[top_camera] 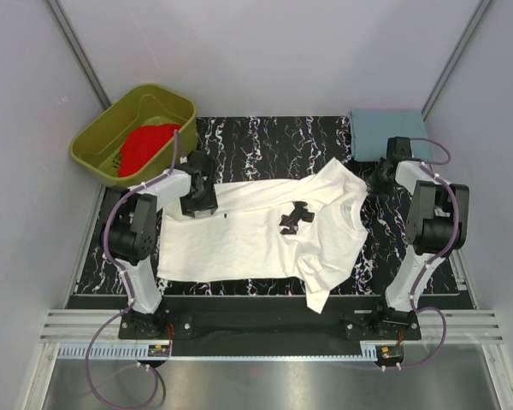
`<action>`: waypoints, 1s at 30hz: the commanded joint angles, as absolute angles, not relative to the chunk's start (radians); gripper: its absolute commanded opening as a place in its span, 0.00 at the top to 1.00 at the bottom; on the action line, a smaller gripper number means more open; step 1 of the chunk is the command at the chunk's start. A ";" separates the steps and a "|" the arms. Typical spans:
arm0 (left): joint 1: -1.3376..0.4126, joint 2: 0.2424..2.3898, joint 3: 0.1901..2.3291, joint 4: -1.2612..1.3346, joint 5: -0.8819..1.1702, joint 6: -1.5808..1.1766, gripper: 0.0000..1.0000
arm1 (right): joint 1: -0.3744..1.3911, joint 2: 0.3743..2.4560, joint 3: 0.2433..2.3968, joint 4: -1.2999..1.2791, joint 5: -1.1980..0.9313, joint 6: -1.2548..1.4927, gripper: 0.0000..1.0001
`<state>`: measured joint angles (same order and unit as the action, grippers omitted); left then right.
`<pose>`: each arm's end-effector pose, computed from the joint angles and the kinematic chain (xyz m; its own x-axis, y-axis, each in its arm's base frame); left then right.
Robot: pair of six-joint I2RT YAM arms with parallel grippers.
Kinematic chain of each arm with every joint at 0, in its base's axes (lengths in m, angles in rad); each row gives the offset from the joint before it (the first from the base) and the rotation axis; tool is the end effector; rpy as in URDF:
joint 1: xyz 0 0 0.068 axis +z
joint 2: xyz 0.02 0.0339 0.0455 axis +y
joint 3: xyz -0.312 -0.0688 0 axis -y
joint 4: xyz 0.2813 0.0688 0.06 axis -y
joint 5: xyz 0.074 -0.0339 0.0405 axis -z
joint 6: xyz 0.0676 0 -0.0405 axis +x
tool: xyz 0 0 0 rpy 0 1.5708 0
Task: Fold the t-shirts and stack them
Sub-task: Fold the tshirt
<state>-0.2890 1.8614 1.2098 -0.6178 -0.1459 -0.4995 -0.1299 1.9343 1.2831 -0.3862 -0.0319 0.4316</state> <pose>0.3970 -0.1078 0.1550 -0.9187 -0.2212 -0.3271 -0.2272 0.9736 -0.0203 0.4594 -0.0578 0.1604 -0.7281 0.5168 -0.4503 0.4602 0.8554 0.2376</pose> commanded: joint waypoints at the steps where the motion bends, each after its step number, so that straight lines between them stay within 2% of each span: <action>1: -0.273 1.913 1.226 -0.618 -0.169 -0.520 0.35 | -0.146 1.864 1.290 -0.445 0.090 0.426 1.00; 6: -0.276 1.890 1.224 -0.585 -0.074 -0.526 0.32 | -0.150 1.847 1.282 -0.442 0.094 0.428 1.00; 9: -0.288 1.862 1.264 -0.598 -0.014 -0.482 0.27 | -0.150 1.836 1.284 -0.439 0.061 0.434 0.94; 14: -0.282 1.792 1.335 -0.695 -0.060 -0.443 0.23 | -0.150 1.790 1.357 -0.592 0.117 0.463 0.63; 17: -0.255 1.727 1.313 -0.701 -0.071 -0.414 0.22 | -0.150 1.728 1.362 -0.626 0.109 0.489 0.61; 21: -0.218 1.678 1.243 -0.712 -0.128 -0.383 0.23 | -0.127 1.663 1.304 -0.591 -0.047 0.509 0.61; 24: -0.154 1.613 1.157 -0.675 -0.126 -0.409 0.25 | -0.074 1.637 1.253 -0.569 -0.073 0.488 0.60; 28: -0.094 1.560 1.124 -0.656 -0.075 -0.390 0.27 | -0.005 1.562 1.122 -0.395 -0.230 0.428 0.50; 30: -0.069 1.551 1.117 -0.666 -0.049 -0.376 0.29 | -0.006 1.537 1.062 -0.359 -0.242 0.425 0.48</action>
<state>-0.0944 1.6024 1.1217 -0.6907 -0.0895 -0.4099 -0.0071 1.5917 1.1240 -0.4572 -0.1417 0.4564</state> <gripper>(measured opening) 0.722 0.511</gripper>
